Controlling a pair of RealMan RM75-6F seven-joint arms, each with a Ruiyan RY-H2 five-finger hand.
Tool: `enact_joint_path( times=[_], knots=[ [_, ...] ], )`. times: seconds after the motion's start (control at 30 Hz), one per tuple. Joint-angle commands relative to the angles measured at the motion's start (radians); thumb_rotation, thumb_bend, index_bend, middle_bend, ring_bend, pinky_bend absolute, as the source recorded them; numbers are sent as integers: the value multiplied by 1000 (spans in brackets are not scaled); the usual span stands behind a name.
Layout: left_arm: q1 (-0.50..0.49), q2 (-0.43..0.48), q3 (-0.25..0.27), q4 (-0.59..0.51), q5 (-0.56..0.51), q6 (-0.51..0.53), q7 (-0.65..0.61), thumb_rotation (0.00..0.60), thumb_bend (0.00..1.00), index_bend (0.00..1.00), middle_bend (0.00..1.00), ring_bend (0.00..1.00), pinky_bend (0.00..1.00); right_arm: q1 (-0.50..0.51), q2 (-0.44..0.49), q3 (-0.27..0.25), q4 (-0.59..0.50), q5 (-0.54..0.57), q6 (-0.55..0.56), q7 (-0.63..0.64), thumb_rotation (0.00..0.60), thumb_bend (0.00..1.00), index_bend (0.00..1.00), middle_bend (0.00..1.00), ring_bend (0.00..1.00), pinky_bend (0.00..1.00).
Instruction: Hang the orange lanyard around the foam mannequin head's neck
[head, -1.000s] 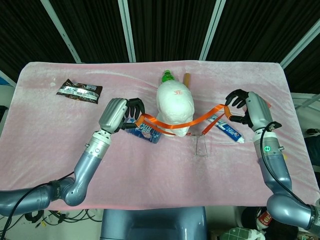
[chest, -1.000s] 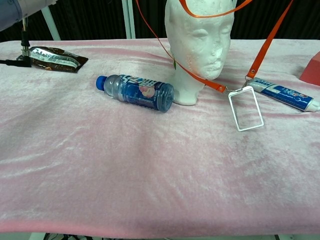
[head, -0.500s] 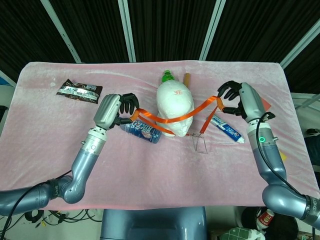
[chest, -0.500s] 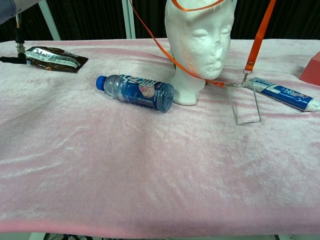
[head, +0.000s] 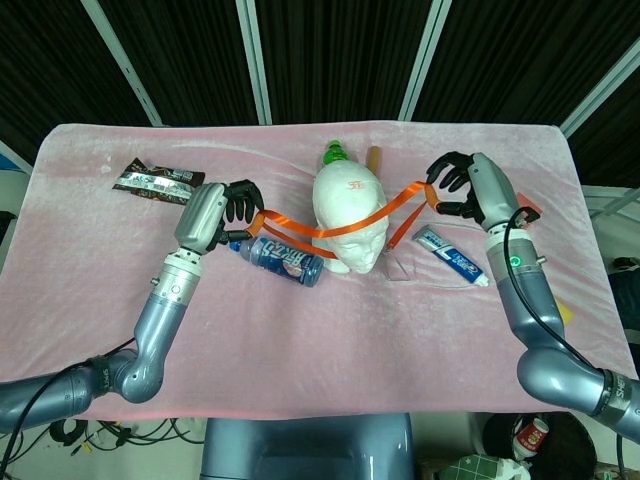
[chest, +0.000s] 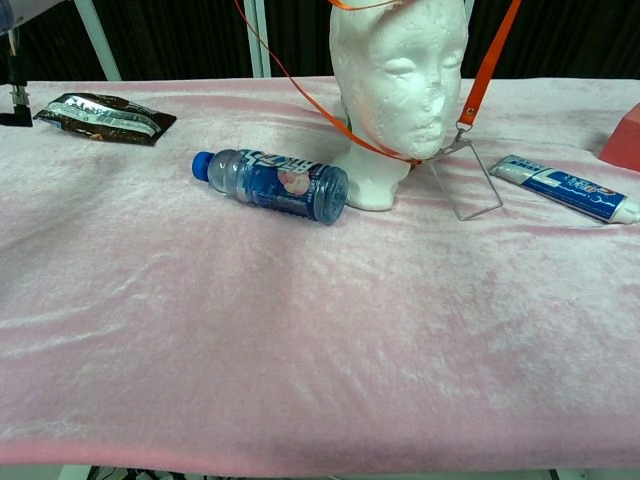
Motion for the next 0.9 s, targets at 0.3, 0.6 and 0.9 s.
enact_joint_path(
  times=[0.3, 0.6, 0.9],
  knots=[
    [-29, -59, -77, 56, -124, -34, -61, 600, 445, 600, 712, 653, 694, 107, -54, -14, 133, 93, -31, -13, 600, 631, 933, 392, 465, 423],
    [-40, -82, -111, 96, -176, -46, -88, 600, 446, 579, 712, 653, 694, 134, -72, -22, 186, 107, -28, -5, 600, 638, 933, 390, 465, 423],
    [-51, -109, -126, 154, -216, -76, -116, 600, 445, 518, 714, 653, 694, 171, -115, -44, 264, 97, -39, -8, 600, 638, 933, 389, 465, 421]
  ],
)
